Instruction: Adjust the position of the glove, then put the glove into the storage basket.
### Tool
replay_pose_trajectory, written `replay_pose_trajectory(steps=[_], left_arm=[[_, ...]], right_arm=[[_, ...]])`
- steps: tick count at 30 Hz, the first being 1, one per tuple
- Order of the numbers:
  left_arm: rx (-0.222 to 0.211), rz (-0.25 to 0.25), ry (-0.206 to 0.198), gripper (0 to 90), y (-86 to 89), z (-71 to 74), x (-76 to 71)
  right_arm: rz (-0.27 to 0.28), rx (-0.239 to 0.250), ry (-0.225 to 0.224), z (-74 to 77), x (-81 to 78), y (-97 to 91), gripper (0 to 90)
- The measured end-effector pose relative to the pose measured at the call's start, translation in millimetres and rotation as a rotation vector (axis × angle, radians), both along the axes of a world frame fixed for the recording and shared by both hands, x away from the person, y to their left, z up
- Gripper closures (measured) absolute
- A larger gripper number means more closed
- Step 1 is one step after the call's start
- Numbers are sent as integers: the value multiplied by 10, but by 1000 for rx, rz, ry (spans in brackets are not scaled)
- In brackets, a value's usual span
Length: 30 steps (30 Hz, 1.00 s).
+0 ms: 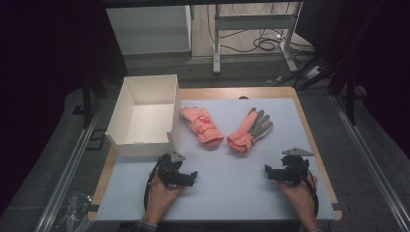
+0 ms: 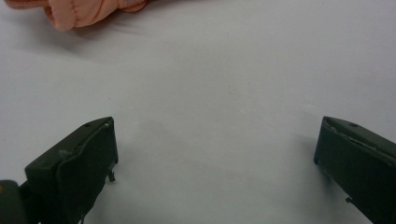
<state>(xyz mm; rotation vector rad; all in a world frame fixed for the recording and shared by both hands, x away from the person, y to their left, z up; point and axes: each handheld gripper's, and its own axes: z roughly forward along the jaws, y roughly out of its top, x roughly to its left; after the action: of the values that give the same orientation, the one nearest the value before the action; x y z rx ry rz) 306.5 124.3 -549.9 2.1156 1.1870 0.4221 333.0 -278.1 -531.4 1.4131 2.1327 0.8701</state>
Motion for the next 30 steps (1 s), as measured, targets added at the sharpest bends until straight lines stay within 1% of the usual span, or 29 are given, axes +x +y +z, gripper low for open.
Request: replay_pose_trajectory(steps=[2,3,4,7,12,19,20,23,27,28,30], left_arm=[[1,0,1,5,1,0,1],[0,-1,3,5,0,1,3],[2,-2,8,4,0,5,6],[5,-1,8,5,-2,6,9],[-3,-2,6,5,3,2,9],[-6,-1,1,6,5,-1,4],[-5,-1,0,6,4,-2,3],[-5,0,-1,7,4,-2,2],[-12,2,0,11,8,-2,1],[-15,4,0,15,11,-2,0],[-17,6,-1,22,17,-1,0]], right_arm=[[10,0,1,1,0,-7,0],[27,-12,3,1,0,-11,0],[40,-38,2,-2,-2,1,0],[45,-44,1,-1,2,3,0],[66,-39,2,-1,17,-15,0],[70,-40,8,6,22,-16,0],[86,-40,8,9,24,-30,1],[93,-40,9,14,23,-41,8],[104,-46,13,32,27,-52,33],[122,-46,13,43,26,-51,65],[127,-47,12,48,27,-50,72]])
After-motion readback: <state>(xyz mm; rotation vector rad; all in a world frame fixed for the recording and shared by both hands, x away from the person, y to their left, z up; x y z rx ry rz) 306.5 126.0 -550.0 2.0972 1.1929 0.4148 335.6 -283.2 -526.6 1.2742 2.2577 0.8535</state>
